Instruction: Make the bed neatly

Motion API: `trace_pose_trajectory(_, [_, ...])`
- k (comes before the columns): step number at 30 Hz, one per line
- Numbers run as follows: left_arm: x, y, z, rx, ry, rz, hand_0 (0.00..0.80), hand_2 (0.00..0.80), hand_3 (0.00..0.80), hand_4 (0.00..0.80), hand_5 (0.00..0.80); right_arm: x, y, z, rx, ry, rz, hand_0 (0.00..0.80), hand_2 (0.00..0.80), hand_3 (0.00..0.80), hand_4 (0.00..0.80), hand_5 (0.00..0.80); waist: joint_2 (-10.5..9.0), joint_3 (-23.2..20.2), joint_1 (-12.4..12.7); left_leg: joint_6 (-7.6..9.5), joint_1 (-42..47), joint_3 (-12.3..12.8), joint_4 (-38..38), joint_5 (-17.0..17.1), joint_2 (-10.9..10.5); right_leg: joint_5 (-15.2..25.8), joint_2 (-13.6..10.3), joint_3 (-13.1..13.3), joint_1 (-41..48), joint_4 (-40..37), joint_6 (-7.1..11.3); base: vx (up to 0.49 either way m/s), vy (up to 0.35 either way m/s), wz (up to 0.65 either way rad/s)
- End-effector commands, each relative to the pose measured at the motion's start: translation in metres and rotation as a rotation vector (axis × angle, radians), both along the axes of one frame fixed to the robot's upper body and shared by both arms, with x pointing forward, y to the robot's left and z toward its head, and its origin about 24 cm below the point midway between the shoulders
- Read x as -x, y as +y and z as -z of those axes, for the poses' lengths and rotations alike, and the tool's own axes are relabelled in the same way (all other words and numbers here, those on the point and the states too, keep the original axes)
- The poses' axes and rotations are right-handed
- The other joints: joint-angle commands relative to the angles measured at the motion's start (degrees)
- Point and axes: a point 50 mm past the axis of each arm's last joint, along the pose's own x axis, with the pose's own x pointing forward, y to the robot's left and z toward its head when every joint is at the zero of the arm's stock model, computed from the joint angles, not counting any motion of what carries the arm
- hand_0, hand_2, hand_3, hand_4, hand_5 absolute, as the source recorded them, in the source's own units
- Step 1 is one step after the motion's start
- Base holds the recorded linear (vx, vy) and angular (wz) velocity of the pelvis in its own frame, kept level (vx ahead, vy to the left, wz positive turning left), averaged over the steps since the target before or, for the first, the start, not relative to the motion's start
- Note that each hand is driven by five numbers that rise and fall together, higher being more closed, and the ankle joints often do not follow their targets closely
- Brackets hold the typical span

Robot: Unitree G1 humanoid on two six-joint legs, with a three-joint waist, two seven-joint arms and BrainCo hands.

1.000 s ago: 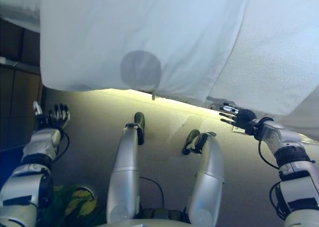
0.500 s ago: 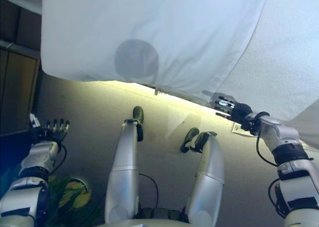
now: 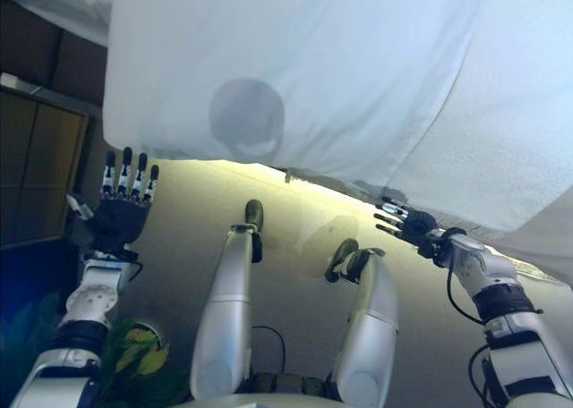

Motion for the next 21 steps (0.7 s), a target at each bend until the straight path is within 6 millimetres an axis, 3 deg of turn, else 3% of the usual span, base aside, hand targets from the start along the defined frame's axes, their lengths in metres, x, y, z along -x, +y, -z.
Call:
trace_pose_trajectory(1, [0.015,-0.021,0.003,-0.015,-0.133,0.148,0.000,0.000,0.000,0.000,0.000,0.002,-0.006,0.001,0.014,-0.017,0.035,0.000,0.000,0.000,0.000,0.000,1.66,-0.3,0.7,2.50,6.4,2.6,-2.1,-4.4,-0.5,10.2,-0.2,6.1,0.4,-6.7,3.86,0.030,-0.030,0.01])
trace_pose_trajectory(6, [0.017,-0.031,-0.001,-0.033,-0.166,0.204,0.000,0.000,0.000,0.000,0.000,0.003,-0.004,0.000,0.010,-0.013,0.039,0.000,0.000,0.000,0.000,0.000,1.73,-0.3,0.8,2.54,7.6,2.7,-2.7,-4.2,-0.4,10.2,-0.4,5.7,1.6,-7.0,3.60,0.041,-0.028,0.02])
trace_pose_trajectory(21, [-0.018,-0.005,-0.037,-0.018,-0.134,0.043,0.000,0.000,0.000,0.000,0.000,0.005,-0.016,0.006,0.013,0.031,0.072,0.000,0.000,0.000,0.000,0.000,0.40,-0.3,-1.1,2.53,6.2,2.6,1.6,-6.0,0.7,8.9,0.0,7.7,-0.7,-3.1,3.38,0.063,0.020,-0.01])
